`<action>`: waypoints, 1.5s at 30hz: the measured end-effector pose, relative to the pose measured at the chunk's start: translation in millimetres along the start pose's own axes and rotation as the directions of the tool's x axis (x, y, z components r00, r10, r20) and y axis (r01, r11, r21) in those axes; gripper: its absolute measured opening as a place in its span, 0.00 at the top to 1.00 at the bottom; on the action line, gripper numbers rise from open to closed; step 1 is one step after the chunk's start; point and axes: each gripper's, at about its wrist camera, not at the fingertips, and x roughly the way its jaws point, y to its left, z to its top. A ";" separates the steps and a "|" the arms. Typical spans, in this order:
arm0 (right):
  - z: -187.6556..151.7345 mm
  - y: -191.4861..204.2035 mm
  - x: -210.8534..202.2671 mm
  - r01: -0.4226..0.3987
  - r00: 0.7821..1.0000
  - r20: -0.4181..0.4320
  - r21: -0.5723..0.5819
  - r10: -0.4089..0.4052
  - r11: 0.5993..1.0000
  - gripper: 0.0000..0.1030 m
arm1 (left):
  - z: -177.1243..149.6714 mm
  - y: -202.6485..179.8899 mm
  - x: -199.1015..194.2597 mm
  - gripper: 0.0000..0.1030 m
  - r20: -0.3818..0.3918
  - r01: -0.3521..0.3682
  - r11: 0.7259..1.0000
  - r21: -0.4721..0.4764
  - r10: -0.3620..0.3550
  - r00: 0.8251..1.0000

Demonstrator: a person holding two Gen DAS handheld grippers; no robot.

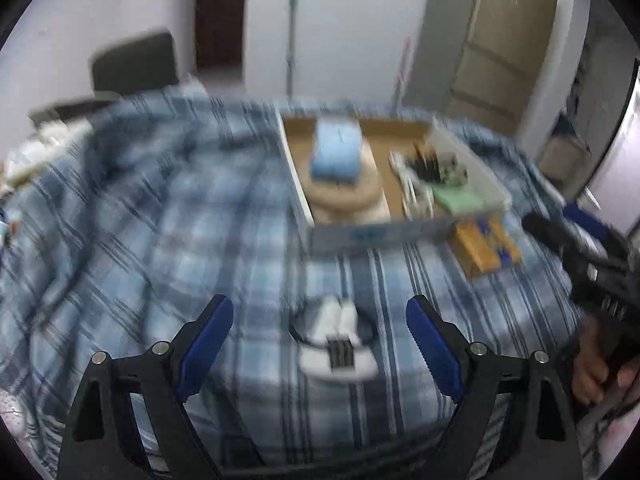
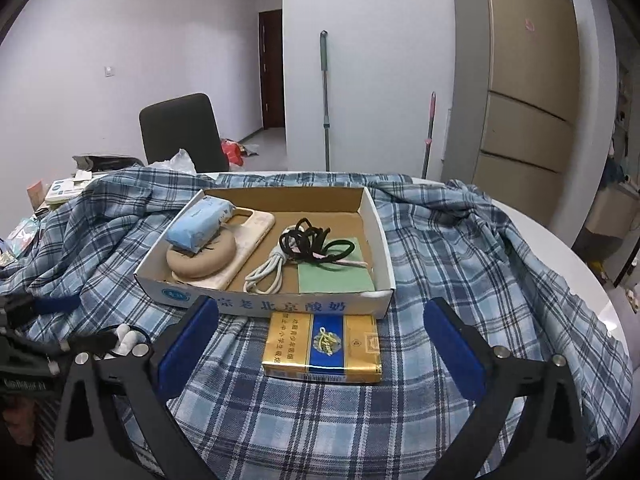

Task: Organize soft objects
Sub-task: 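Grasp the gold cigarette pack with the right tool while the left tool grasps the white earphone case, then lift and carry the cigarette pack and earphone case over the box with both tools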

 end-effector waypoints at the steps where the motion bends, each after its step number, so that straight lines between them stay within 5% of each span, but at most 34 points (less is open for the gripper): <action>1: -0.1 -0.1 0.4 -0.002 1.000 -0.002 0.001 0.002 1.000 0.01 | -2.0 -0.3 5.3 0.25 -0.043 0.025 1.000 0.001 -0.025 0.999; 6: -0.7 0.7 0.7 -0.002 1.000 -0.004 -0.003 0.002 1.000 0.01 | -8.9 -0.3 25.9 0.52 -0.175 0.068 0.997 -0.027 -0.071 0.982; 9: -0.7 0.7 0.3 -0.003 1.000 -0.003 -0.002 0.003 1.000 0.01 | -9.2 1.7 25.9 0.69 -0.178 0.084 0.996 -0.043 -0.090 0.980; 11: -0.6 0.0 -0.5 0.005 1.000 0.001 0.006 -0.005 1.000 0.01 | -8.3 0.3 23.5 0.71 -0.164 0.086 0.996 -0.030 -0.090 0.982; 14: -0.7 -4.9 -3.5 0.018 1.000 0.016 0.032 -0.019 0.999 0.01 | -4.7 -1.8 1.3 0.72 -0.019 0.020 1.000 -0.006 -0.020 1.000; 16: -0.6 -7.6 -4.3 0.035 0.999 0.020 0.046 -0.036 0.998 0.01 | -2.9 -6.9 -21.3 0.72 0.130 -0.019 1.000 0.022 0.016 0.991; 20: -1.5 -6.5 9.7 0.042 0.998 -0.055 0.033 -0.040 0.999 0.01 | -3.0 -11.5 -58.6 0.72 0.371 -0.008 0.999 0.047 -0.010 0.929; 25: -7.7 0.3 38.9 0.048 0.979 -0.199 -0.013 -0.050 0.999 0.01 | -4.8 -13.9 -71.9 0.71 0.503 -0.007 0.998 0.063 -0.025 0.864; 35: -19.0 -1.1 74.8 -0.003 0.928 -0.372 -0.004 0.001 1.000 0.02 | -8.1 -15.3 -66.9 0.70 0.478 -0.045 0.997 0.067 0.008 0.878; 39: -18.9 -4.8 76.1 0.017 0.926 -0.377 0.010 -0.012 1.000 0.18 | -8.6 -13.0 -65.6 0.70 0.465 -0.032 0.998 0.057 0.002 0.885; 45: -10.5 -1.0 42.5 0.036 0.975 -0.217 -0.013 -0.038 0.999 0.18 | -11.3 -14.1 -70.6 0.70 0.489 -0.026 0.997 0.071 -0.012 0.872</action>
